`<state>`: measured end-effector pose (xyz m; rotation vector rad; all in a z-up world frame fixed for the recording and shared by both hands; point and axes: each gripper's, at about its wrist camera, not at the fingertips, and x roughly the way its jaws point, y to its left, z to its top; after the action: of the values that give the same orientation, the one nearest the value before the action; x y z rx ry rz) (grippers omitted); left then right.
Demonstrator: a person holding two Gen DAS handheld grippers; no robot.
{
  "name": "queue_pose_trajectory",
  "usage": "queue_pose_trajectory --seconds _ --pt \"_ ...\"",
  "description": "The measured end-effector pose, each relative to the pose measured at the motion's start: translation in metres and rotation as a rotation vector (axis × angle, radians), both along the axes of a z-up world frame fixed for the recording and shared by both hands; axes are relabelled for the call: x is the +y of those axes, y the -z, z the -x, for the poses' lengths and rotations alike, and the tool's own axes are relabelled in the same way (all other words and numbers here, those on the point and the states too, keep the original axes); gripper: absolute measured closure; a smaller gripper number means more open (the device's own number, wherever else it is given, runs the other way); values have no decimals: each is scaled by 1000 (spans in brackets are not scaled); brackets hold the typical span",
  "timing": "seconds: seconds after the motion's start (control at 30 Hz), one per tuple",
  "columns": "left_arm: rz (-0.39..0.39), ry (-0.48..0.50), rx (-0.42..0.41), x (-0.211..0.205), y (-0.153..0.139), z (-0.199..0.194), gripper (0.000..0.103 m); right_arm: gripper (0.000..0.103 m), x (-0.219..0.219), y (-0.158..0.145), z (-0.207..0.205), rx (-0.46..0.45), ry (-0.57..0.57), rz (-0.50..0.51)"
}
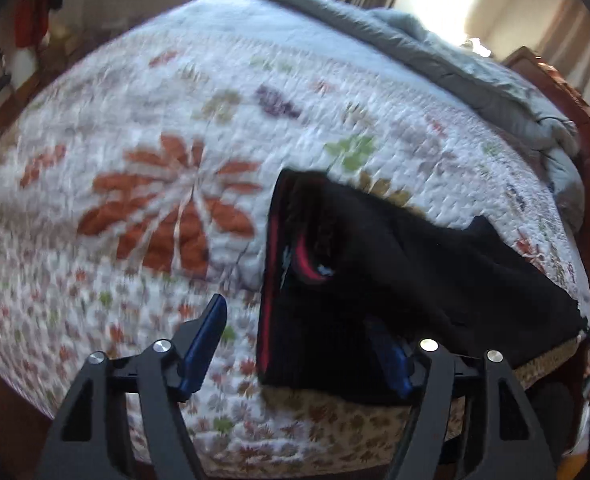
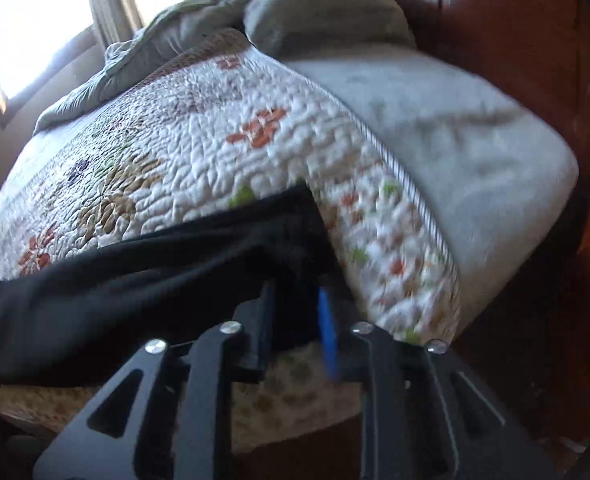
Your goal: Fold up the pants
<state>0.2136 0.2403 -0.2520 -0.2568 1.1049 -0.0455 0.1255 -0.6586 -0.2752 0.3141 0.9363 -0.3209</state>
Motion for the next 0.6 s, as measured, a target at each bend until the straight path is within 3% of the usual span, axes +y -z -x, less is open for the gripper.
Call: queue_pose_trajectory --seconds 0.1,0.2,0.27,0.37,0.4,0.5,0.57,0.6 --pt "-69 -42 96 4 22 11 31 69 -7 9 16 7 64 -177" --pt "28 -128 100 21 27 32 28 67 -15 19 38 -33 139 -426" --pt "78 -170 79 28 22 44 27 67 -15 21 48 -64 169 -538" --pt "145 -226 21 32 10 57 23 57 -17 16 56 -172 225 -700" --pt "186 -247 -9 33 5 61 19 52 -17 15 56 -193 239 -724" --pt "264 -233 -52 23 -1 58 14 52 -21 14 48 -214 297 -748" --pt "249 -197 -20 10 4 43 9 52 -27 17 40 -175 341 -741" --pt "219 -184 34 5 11 33 9 52 -29 23 39 -150 365 -749"
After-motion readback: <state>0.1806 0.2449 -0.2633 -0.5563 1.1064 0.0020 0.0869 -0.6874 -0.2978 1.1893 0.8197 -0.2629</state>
